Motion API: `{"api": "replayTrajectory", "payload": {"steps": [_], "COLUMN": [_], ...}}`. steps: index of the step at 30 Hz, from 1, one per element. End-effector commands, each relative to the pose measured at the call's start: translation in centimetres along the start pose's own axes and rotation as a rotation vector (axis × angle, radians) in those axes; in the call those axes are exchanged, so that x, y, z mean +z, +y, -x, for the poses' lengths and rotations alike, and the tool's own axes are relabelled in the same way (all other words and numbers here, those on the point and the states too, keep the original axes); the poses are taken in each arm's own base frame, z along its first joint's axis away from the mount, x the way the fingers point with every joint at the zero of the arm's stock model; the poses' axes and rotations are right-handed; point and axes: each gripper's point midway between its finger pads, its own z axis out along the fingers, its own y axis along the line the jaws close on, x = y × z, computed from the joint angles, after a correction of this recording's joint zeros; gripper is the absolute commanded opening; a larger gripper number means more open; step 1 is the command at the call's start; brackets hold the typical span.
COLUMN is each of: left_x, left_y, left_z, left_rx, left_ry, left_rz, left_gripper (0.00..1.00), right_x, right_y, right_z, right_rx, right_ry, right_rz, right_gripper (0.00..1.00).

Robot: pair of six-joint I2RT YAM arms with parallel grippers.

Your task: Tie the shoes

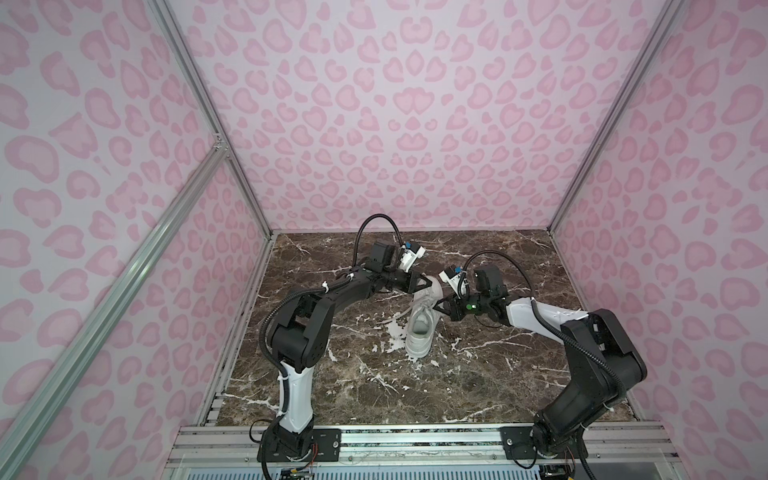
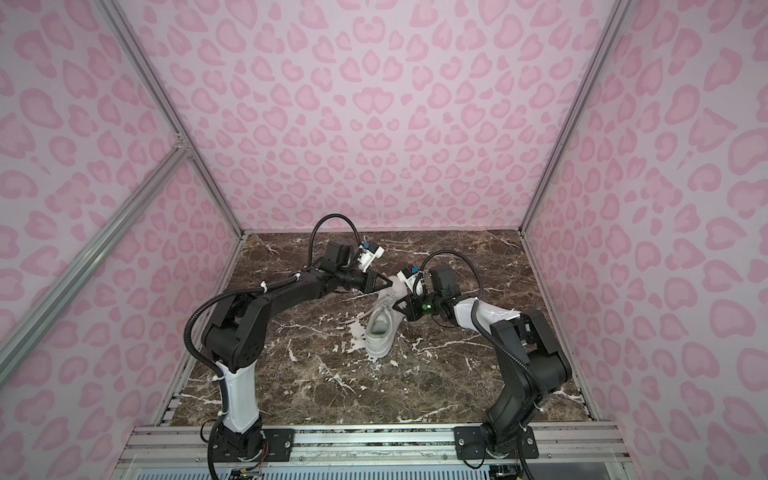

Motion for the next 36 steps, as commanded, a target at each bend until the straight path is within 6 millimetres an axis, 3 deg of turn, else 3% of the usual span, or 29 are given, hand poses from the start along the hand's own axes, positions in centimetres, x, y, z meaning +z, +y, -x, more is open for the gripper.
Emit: {"api": "replayTrajectory", "payload": {"steps": [1,10,17,23,36], "left_x": [-0.3,-1.2,-2.7,-4.4,-5.2], "left_y": [0.6,2.1,1.4,2.1,3.7], "left_z": [0.4,1.0,1.9,2.4,2.6], "left_rx": [0.024,0.041,0.082,0.116,0.071], "left_ry": [-0.004,-0.012,-0.051,-0.061,-0.071], "left_rz": [0.033,0.121,0.17,0.277,0.37], "left_gripper": [0.03,0.03,0.03,0.03,0.03], "right_x": [-0.2,-0.9,-1.2,-1.0,-1.0], "right_y": [0.0,0.5,1.6,1.3,1.1], "right_z": [-1.0,-2.8,-2.2,-2.3,-3.7], "right_rx": [0.005,0.039,0.036,0.055,0.07], "right_ry": [0.045,0.107,0.071,0.089,0.136], "right_rz": [-0.008,-0.012,0.026,0.018,-0.017], "right_gripper": [0.0,0.0,0.0,0.0,0.0]}}
